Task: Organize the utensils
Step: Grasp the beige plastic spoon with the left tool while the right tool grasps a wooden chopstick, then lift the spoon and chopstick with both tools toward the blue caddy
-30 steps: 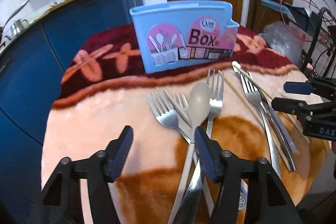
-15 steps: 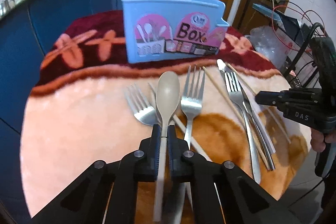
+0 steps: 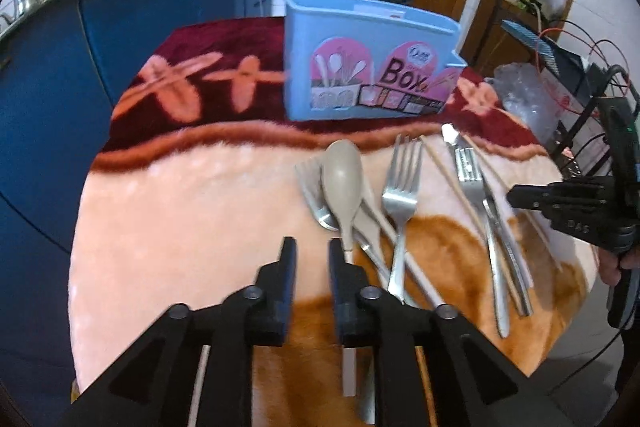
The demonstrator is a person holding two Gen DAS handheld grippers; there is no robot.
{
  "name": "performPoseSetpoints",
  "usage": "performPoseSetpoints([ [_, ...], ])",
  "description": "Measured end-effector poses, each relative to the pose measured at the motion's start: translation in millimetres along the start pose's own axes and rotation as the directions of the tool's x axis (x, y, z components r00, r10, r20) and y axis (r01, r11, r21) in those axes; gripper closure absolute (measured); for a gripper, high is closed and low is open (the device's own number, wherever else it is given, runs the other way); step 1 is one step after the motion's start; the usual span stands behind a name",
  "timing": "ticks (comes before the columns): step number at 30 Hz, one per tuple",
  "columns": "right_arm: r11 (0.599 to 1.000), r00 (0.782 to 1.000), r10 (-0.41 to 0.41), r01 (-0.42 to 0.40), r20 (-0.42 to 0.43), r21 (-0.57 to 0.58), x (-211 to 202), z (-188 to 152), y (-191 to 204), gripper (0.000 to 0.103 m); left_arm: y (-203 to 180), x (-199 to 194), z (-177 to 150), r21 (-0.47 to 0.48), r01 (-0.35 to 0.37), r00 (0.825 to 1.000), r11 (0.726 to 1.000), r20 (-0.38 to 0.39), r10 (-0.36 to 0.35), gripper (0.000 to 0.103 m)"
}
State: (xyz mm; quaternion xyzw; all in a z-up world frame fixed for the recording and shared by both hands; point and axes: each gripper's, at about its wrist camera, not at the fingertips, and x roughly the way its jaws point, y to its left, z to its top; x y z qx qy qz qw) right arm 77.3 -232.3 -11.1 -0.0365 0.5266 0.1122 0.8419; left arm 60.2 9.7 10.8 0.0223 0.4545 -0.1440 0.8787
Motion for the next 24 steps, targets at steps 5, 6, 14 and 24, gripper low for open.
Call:
performPoseSetpoints([
  [5, 1.000, 0.999, -0.003, 0.002, -0.036, -0.022, 4.5, 7.8, 0.9, 0.094, -13.7, 14.5, 4.3, 0.035, -0.017, 0.997, 0.999, -0.072, 0.019, 0.075],
  [6, 1.000, 0.999, -0.002, 0.001, -0.042, -0.023, 4.7, 9.1, 0.6, 0.094, -14.4, 18.9, 4.7, 0.034, -0.019, 0.996, 0.999, -0.089, 0.022, 0.075],
  [14, 1.000, 0.998, -0.003, 0.003, -0.065, -0.010, 7.9, 17.9, 0.4, 0.094, 0.1, 31.8, 12.0, -0.075, 0.039, 0.989, 0.996, -0.136, -0.049, 0.097],
  [24, 0.998, 0.985, 0.057, -0.058, -0.161, -0.002, 6.8, 13.0, -12.7, 0.091, 15.9, 24.4, -0.9, -0.048, -0.027, 0.978, 0.998, -0.206, 0.016, 0.093],
])
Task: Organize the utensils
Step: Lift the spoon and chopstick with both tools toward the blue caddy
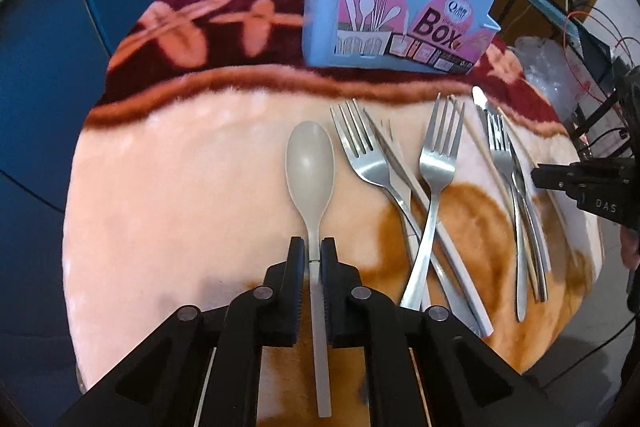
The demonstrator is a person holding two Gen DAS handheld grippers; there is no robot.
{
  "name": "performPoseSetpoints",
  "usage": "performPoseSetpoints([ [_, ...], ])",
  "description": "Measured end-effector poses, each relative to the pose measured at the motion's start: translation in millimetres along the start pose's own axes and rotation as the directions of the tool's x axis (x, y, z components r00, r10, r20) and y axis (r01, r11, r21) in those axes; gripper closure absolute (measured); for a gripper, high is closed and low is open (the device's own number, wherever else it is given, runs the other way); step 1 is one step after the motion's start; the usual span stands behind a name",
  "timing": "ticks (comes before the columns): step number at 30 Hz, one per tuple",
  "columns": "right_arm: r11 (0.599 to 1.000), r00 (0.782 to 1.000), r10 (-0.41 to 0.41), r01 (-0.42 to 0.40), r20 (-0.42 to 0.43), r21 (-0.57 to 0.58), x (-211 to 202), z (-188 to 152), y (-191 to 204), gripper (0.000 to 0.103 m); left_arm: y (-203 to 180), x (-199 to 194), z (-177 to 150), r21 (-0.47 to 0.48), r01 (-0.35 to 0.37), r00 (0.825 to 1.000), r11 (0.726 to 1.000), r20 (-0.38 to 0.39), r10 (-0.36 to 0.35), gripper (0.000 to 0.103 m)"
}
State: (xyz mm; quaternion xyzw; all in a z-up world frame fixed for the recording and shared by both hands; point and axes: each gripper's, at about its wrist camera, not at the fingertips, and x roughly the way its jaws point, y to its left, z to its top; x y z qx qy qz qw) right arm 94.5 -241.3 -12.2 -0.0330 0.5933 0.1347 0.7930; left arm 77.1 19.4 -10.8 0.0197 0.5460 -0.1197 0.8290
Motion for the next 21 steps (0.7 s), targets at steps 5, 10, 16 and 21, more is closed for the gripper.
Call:
performPoseSetpoints([
  [5, 1.000, 0.999, 0.021, -0.021, -0.042, 0.009, 1.3, 4.6, -4.9, 0.090, -9.4, 6.6, 9.4, 0.066, -0.045, 0.997, 0.997, -0.055, 0.048, 0.090],
  [10, 1.000, 0.997, 0.025, -0.025, -0.070, -0.007, 0.8, 6.6, -6.9, 0.090, -11.9, 8.9, 18.0, 0.083, -0.048, 0.990, 0.995, -0.127, 0.058, 0.089],
  [16, 0.999, 0.994, 0.017, -0.019, -0.104, -0.028, 3.5, 15.4, -1.7, 0.089, -8.5, 11.3, 27.3, 0.038, -0.032, 0.977, 0.999, -0.208, 0.039, 0.088],
  [21, 0.999, 0.997, -0.014, 0.011, -0.072, -0.044, 5.4, 18.9, 8.5, 0.095, -4.4, 11.6, 27.5, 0.028, -0.008, 0.977, 1.000, -0.214, 0.013, 0.091],
])
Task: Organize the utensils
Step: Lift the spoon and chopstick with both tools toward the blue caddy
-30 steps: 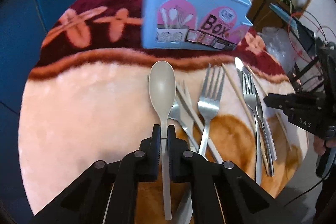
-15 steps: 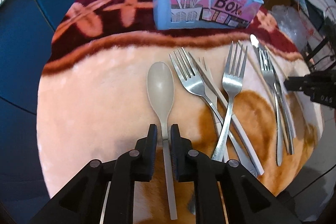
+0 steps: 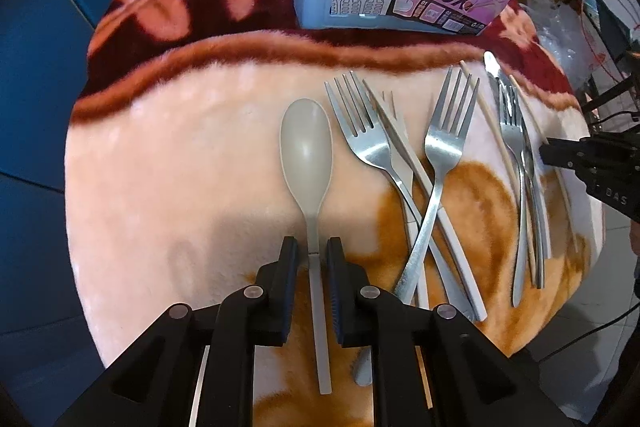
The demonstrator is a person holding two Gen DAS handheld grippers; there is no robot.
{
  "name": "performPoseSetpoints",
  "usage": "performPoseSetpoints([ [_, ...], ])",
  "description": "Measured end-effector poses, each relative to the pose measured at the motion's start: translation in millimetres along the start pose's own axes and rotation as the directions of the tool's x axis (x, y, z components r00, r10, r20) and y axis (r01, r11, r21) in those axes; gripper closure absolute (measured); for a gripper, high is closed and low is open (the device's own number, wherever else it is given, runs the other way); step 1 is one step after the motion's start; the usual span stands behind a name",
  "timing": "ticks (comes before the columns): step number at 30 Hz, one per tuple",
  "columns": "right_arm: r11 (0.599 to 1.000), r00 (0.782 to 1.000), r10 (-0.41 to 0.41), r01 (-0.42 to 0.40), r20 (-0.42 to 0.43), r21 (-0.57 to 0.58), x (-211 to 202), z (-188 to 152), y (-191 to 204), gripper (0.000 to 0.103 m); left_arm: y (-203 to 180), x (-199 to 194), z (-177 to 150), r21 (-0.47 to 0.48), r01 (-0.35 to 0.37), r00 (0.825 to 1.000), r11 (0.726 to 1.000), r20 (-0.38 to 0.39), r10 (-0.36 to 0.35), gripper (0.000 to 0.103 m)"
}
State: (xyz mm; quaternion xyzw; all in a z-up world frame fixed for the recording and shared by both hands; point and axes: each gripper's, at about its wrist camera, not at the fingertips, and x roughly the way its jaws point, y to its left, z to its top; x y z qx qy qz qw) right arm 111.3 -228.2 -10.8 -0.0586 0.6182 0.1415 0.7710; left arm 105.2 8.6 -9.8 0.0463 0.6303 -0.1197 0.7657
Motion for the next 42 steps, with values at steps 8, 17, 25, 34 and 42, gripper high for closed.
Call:
performPoseSetpoints([
  [8, 0.994, 0.984, 0.069, -0.082, 0.167, 0.070, -19.3, -15.4, -6.7, 0.096, 5.7, -24.5, -20.9, 0.004, 0.017, 0.985, 1.000, 0.173, -0.017, 0.098],
  [17, 0.994, 0.878, 0.049, -0.092, 0.477, 0.066, -53.5, -43.0, 6.1, 0.096, 1.2, -73.0, -27.6, 0.007, 0.069, 0.857, 0.998, 0.511, -0.063, 0.098],
  [25, 0.997, 0.758, 0.014, -0.063, 0.653, 0.052, -70.8, -31.0, 13.8, 0.096, -3.8, -95.8, 4.9, -0.021, 0.113, 0.715, 0.993, 0.696, -0.066, 0.098],
  [34, 0.992, 0.686, 0.035, -0.112, 0.726, 0.058, -80.6, -10.4, -2.2, 0.096, -6.2, -113.1, 50.9, -0.051, 0.085, 0.557, 0.995, 0.830, -0.006, 0.098],
  [42, 0.994, 0.630, 0.030, -0.103, 0.776, 0.045, -90.2, 13.0, -3.9, 0.096, -10.1, -113.1, 83.7, -0.081, 0.105, 0.429, 0.991, 0.903, 0.028, 0.098],
])
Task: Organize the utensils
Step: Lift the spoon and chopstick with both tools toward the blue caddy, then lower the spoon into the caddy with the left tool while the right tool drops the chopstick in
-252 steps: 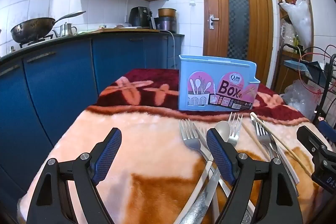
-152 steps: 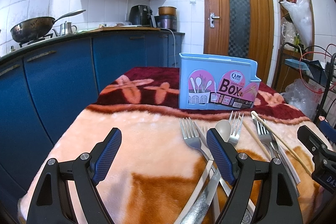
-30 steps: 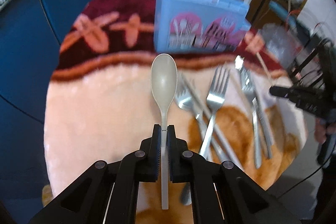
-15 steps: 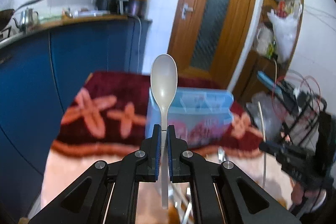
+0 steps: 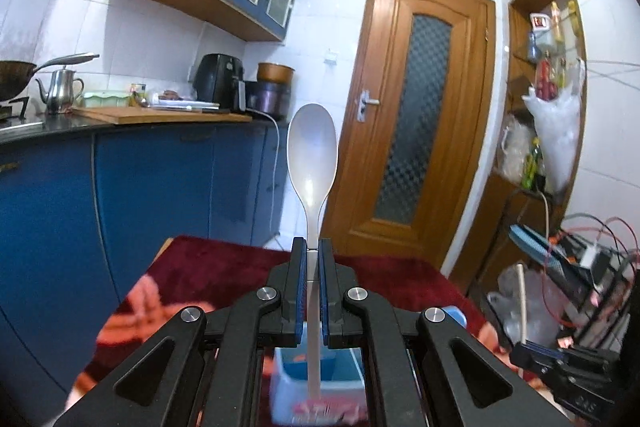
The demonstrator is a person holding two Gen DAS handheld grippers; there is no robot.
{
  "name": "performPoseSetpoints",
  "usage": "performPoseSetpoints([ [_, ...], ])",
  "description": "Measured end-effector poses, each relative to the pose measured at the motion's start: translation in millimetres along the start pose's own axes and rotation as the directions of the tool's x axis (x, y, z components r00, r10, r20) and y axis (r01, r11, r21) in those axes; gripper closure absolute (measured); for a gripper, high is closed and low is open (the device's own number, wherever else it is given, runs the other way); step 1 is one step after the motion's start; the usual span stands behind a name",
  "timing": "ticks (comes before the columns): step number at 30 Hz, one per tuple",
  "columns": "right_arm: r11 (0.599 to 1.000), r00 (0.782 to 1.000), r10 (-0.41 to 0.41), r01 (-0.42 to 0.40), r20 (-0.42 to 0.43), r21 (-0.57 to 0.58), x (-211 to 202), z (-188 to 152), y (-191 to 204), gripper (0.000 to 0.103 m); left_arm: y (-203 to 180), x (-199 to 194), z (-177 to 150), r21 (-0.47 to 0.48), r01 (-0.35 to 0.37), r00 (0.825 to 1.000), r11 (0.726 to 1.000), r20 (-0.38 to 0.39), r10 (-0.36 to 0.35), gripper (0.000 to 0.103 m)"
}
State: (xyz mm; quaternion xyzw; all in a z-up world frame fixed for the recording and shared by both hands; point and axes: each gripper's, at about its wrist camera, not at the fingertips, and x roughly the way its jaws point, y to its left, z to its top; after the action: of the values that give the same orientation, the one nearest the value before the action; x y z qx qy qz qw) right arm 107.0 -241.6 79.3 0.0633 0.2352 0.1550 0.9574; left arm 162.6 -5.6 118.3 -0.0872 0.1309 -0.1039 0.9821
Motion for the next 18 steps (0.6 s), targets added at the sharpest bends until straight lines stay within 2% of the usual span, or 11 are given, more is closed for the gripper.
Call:
performPoseSetpoints([
  [5, 0.999, 0.998, -0.004, 0.006, 0.069, -0.041, 8.2, 16.5, 6.7, 0.096, 0.2, 24.0, -7.7, -0.014, -0.033, 0.999, 0.999, 0.042, 0.034, 0.098],
  [11, 0.998, 0.987, -0.031, 0.039, 0.159, -0.044, 25.9, 35.4, 4.9, 0.096, 1.9, 36.0, -27.3, -0.004, -0.055, 0.997, 0.998, 0.055, 0.055, 0.097],
  [18, 0.996, 0.975, -0.080, 0.089, 0.209, -0.031, 65.8, 36.8, -1.8, 0.096, -1.4, 42.1, -42.6, 0.033, -0.058, 0.997, 0.998, 0.058, 0.056, 0.097],
])
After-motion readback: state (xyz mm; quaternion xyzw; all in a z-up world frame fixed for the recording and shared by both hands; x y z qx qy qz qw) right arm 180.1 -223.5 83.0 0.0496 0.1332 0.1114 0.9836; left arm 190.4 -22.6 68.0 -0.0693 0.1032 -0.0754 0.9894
